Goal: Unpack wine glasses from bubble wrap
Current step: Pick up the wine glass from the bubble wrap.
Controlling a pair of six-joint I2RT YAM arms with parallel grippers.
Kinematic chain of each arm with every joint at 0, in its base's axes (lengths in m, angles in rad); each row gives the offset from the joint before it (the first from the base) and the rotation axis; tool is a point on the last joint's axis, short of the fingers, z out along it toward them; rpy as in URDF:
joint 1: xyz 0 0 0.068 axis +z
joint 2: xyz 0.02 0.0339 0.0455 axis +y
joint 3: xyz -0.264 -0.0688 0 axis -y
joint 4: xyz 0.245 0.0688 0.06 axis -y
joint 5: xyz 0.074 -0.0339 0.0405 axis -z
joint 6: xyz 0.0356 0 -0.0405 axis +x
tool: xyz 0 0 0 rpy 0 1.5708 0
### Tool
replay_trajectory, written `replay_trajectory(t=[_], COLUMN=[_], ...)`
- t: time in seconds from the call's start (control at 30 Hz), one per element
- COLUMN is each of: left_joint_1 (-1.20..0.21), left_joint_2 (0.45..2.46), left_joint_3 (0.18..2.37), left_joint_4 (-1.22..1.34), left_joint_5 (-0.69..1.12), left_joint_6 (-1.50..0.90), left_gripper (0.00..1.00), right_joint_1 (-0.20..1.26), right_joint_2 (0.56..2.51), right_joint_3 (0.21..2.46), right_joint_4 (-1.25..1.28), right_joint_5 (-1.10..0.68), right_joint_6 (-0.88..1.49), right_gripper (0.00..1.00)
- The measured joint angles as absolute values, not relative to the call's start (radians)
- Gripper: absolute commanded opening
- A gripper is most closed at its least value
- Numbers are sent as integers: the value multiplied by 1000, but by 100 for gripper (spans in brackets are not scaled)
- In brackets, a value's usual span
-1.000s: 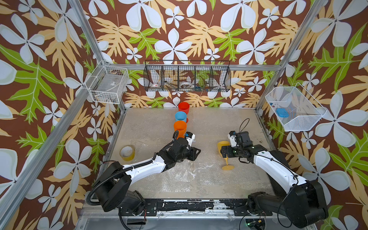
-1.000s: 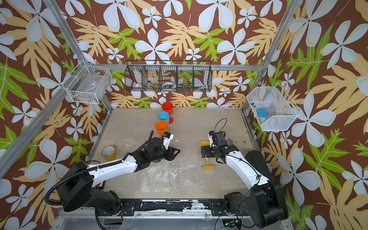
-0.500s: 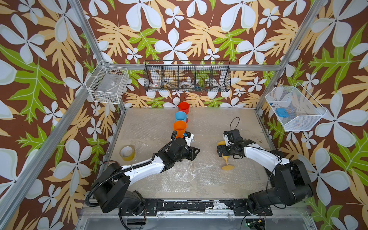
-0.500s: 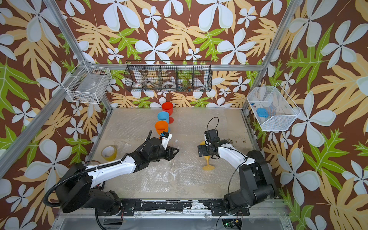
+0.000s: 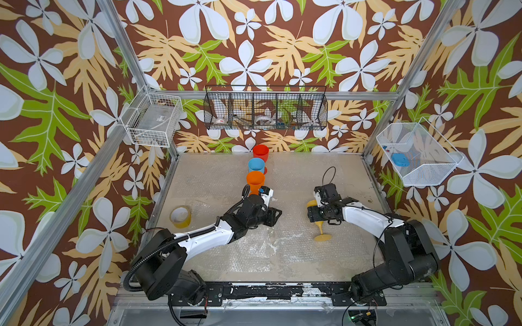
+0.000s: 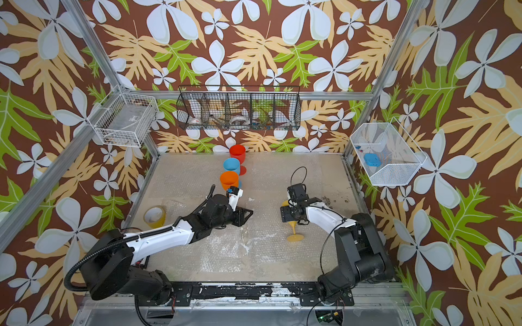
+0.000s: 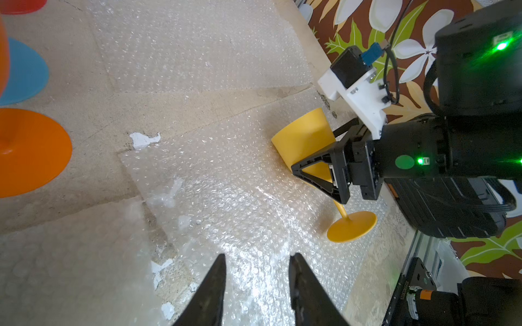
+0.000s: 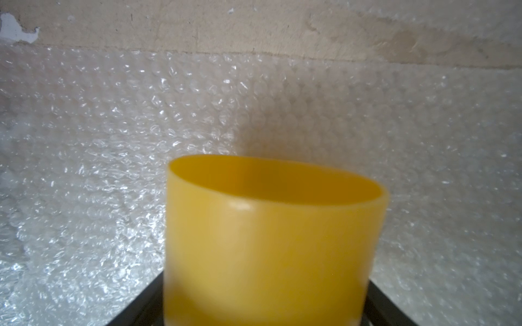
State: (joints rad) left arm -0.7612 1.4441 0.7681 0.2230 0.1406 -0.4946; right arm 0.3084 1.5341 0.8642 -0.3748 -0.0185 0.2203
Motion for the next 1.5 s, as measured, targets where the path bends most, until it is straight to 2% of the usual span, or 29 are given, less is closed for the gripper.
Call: replay_trajectory(t=[0.23, 0.53, 0.87, 1.13, 1.5], left_joint_1=[-758, -733, -620, -544, -524], left_joint_2=[1455, 1469, 1435, 1390, 1411], left_joint_3=[825, 918, 1007, 1037, 1161], left_joint_4=[204, 125, 18, -58, -233], left_joint_5=[168, 265, 433, 553, 625], left_joint_6=[-495, -522, -594, -627, -600], left_gripper=[44, 49, 50, 49, 49], right_joint_1=[311, 329, 466, 564, 689], right_joint_2=[1467, 1243, 1031, 969, 987], right_joint_3=[858, 792, 674, 634, 627], right_joint_4=[-371, -263, -33, 86, 176], right_joint_5=[-26, -126, -186, -205, -149], right_joint_6=[205, 183, 145, 73, -34], right_gripper=[70, 68, 69, 69, 68])
